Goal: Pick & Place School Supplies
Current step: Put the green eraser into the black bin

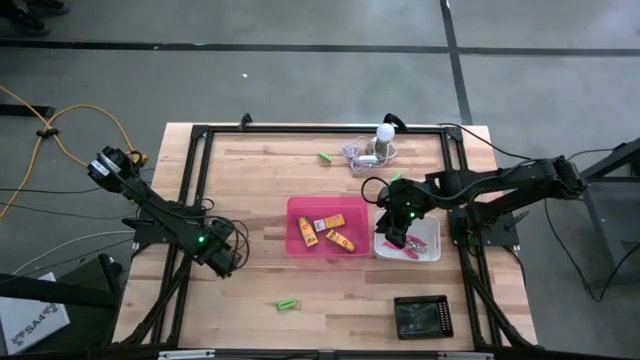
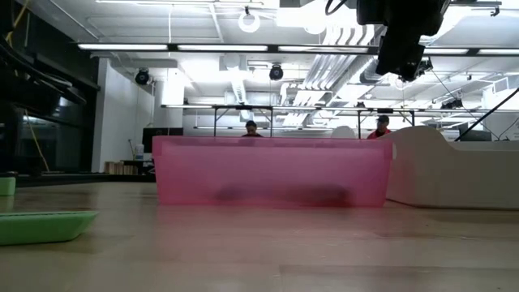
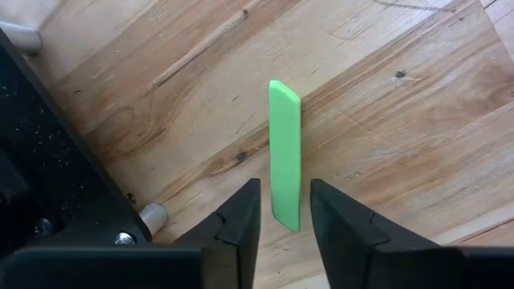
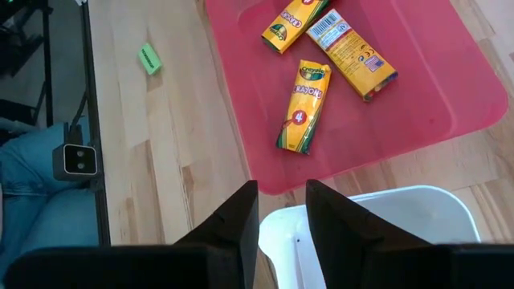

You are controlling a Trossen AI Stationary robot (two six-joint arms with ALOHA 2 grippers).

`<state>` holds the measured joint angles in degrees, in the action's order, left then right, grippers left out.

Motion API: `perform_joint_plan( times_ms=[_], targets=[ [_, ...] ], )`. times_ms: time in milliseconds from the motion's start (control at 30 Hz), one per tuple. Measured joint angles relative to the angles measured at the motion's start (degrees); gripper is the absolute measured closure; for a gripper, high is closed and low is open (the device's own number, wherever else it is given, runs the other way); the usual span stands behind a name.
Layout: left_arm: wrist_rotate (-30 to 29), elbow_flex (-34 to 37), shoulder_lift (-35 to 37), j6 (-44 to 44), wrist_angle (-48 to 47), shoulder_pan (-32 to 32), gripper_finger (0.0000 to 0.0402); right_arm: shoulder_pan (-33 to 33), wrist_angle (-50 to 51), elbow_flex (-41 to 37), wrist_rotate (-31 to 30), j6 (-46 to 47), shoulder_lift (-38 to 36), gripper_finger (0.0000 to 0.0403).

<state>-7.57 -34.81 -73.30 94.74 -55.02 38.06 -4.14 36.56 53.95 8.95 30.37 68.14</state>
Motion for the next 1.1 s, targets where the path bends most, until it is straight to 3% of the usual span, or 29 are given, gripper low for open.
perform_joint_plan(
  times_ms=[467,800,1100],
  targets=[
    [0.00,-0.02,0.04,0.00,0.00,0.00,0.0362,0.00,0.02,0.00,0.00,-0.01,0.00,0.0309],
    [0.00,-0.04,0.06,-0.50,0.00,0.00,0.0368,0.00,0.02,0.00,0.00,-0.11,0.00,0.0309],
    [-0.42,-0.28,1.93,-8.66,-0.17,-2.76,0.0369,0.00,0.02,0.00,0.00,-0.17,0.00,0.0309]
  ],
)
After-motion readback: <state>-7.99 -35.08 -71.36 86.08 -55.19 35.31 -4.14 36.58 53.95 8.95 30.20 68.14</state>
